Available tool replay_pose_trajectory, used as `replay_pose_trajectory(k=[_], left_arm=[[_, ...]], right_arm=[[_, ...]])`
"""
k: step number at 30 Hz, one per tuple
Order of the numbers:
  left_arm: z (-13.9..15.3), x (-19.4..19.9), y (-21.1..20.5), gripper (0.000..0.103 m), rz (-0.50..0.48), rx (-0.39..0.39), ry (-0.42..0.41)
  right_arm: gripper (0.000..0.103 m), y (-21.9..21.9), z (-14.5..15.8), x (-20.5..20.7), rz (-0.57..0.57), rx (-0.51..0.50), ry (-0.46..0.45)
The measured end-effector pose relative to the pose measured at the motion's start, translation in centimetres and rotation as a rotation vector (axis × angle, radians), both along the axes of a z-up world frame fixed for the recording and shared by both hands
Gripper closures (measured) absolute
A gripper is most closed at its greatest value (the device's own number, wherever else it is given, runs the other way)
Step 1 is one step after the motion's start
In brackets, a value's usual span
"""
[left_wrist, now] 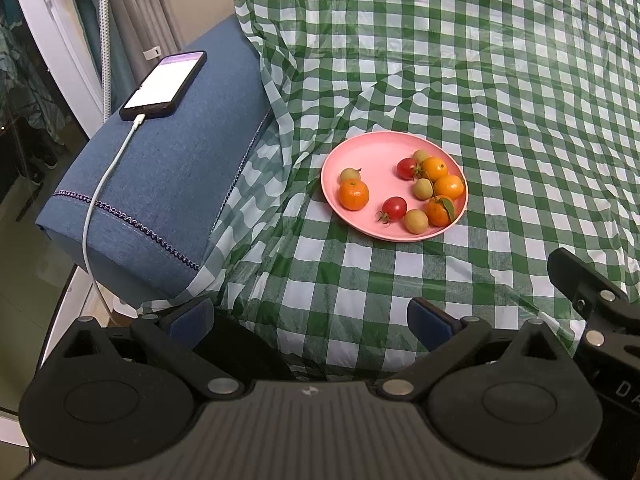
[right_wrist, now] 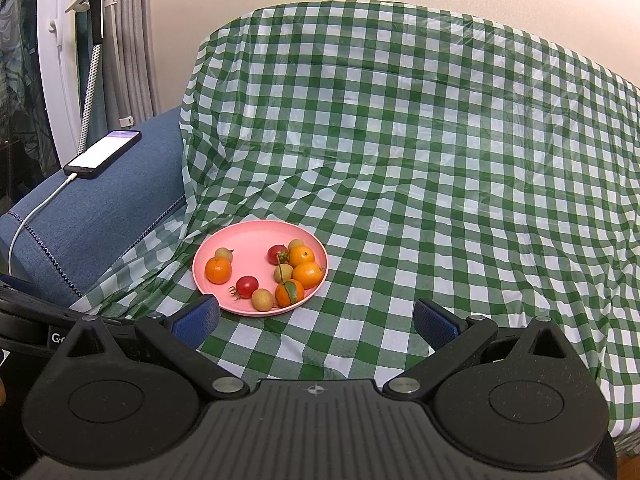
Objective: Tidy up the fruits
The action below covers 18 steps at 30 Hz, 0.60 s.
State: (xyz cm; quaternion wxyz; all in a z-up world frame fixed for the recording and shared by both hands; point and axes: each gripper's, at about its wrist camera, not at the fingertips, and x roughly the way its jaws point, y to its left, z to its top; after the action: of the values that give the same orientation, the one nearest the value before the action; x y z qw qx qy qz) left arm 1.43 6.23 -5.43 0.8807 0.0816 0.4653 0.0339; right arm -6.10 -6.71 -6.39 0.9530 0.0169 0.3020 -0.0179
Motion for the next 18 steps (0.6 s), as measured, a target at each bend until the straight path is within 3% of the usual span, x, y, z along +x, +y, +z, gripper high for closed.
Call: replay_pose_trajectory(k=[18], left_arm=[[0.02, 0.02, 0.18, 0.0, -0.004, 0.003, -0.001]], right_arm=[[0.001, 0.0, 0.12, -0.12, -0.002, 0.0, 0.001]])
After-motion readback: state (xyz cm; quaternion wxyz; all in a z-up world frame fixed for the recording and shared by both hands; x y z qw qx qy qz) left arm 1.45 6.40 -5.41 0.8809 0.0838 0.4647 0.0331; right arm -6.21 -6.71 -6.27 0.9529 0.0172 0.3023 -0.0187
